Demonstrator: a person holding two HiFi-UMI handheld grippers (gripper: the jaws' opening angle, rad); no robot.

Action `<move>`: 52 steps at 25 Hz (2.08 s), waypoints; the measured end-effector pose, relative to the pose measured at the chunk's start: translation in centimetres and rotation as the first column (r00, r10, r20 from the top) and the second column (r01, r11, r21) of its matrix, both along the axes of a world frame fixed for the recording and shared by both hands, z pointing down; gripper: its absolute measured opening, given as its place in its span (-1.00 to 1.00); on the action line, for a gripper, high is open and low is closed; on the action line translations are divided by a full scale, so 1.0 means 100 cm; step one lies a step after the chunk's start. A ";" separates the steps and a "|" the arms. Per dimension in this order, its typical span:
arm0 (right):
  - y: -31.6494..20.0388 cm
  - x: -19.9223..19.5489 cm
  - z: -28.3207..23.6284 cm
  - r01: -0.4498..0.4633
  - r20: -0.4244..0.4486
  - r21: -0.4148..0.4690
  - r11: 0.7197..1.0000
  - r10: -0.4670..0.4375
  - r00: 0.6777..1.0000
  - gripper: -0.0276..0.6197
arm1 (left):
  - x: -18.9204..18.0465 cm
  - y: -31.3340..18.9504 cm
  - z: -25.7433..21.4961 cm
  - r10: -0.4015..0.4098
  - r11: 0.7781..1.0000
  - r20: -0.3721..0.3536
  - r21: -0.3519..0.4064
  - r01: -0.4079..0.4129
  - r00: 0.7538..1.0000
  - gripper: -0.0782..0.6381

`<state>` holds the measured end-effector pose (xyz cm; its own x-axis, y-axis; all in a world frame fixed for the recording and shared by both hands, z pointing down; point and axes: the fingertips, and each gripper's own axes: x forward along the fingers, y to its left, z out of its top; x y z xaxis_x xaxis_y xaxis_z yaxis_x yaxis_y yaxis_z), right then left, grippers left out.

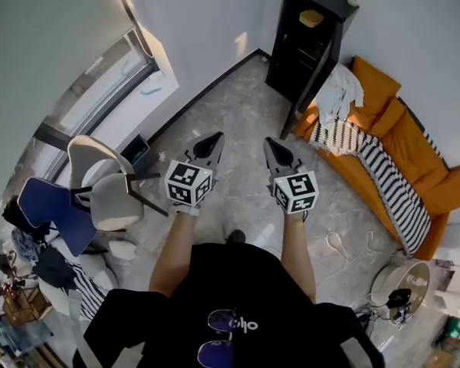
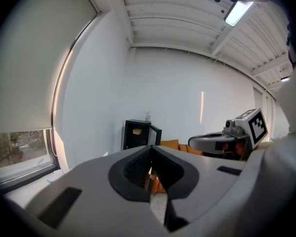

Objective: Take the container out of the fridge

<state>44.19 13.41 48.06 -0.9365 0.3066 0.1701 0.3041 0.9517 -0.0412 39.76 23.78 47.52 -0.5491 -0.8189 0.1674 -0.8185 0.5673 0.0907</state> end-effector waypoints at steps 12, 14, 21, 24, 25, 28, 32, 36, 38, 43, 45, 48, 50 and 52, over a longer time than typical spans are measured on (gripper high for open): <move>-0.035 -0.075 0.020 -0.051 -0.043 0.001 0.999 0.051 0.998 -0.89 | -0.084 -0.033 0.016 0.034 0.999 -0.027 0.019 -0.034 0.999 -0.76; -0.043 -0.096 0.018 -0.066 -0.048 0.011 0.998 0.067 0.997 -0.89 | -0.107 -0.040 0.016 0.046 0.999 -0.033 0.027 -0.045 0.998 -0.76; -0.064 -0.184 0.010 -0.125 -0.057 0.022 0.992 0.126 0.990 -0.89 | -0.202 -0.059 0.009 0.095 0.994 -0.039 0.049 -0.093 0.995 -0.76; -0.067 -0.228 0.006 -0.141 -0.058 0.029 0.990 0.142 0.988 -0.89 | -0.249 -0.064 0.004 0.112 0.993 -0.038 0.052 -0.110 0.993 -0.76; -0.067 -0.240 0.004 -0.144 -0.058 0.035 0.989 0.146 0.988 -0.89 | -0.263 -0.065 0.003 0.118 0.992 -0.038 0.051 -0.116 0.992 -0.76; -0.069 -0.273 0.001 -0.163 -0.057 0.040 0.986 0.165 0.985 -0.89 | -0.299 -0.069 0.003 0.139 0.989 -0.040 0.048 -0.138 0.989 -0.76; -0.069 -0.304 -0.003 -0.196 -0.038 0.052 0.979 0.198 0.980 -0.89 | -0.331 -0.072 0.006 0.177 0.983 -0.037 0.048 -0.175 0.983 -0.76; -0.066 -0.321 -0.003 -0.215 -0.028 0.071 0.974 0.217 0.976 -0.89 | -0.350 -0.072 0.009 0.204 0.978 -0.044 0.062 -0.201 0.978 -0.76; -0.069 -0.327 -0.002 -0.230 -0.037 0.065 0.971 0.233 0.972 -0.89 | -0.356 -0.072 0.011 0.213 0.975 -0.049 0.068 -0.210 0.976 -0.76; -0.075 -0.339 0.003 -0.250 -0.049 0.071 0.966 0.254 0.966 -0.89 | -0.368 -0.071 0.016 0.220 0.974 -0.056 0.076 -0.215 0.974 -0.76; -0.077 -0.343 0.003 -0.261 -0.048 0.069 0.963 0.265 0.963 -0.89 | -0.373 -0.071 0.018 0.220 0.973 -0.058 0.079 -0.215 0.974 -0.76; -0.079 -0.356 0.008 -0.272 -0.053 0.064 0.960 0.275 0.960 -0.89 | -0.381 -0.073 0.022 0.221 0.973 -0.058 0.078 -0.217 0.974 -0.76; -0.078 -0.366 0.010 -0.261 -0.056 0.072 0.963 0.266 0.963 -0.89 | -0.388 -0.075 0.024 0.220 0.974 -0.057 0.075 -0.215 0.974 -0.76; -0.080 -0.377 0.010 -0.253 -0.054 0.078 0.964 0.258 0.965 -0.89 | -0.397 -0.078 0.024 0.217 0.974 -0.053 0.074 -0.212 0.975 -0.76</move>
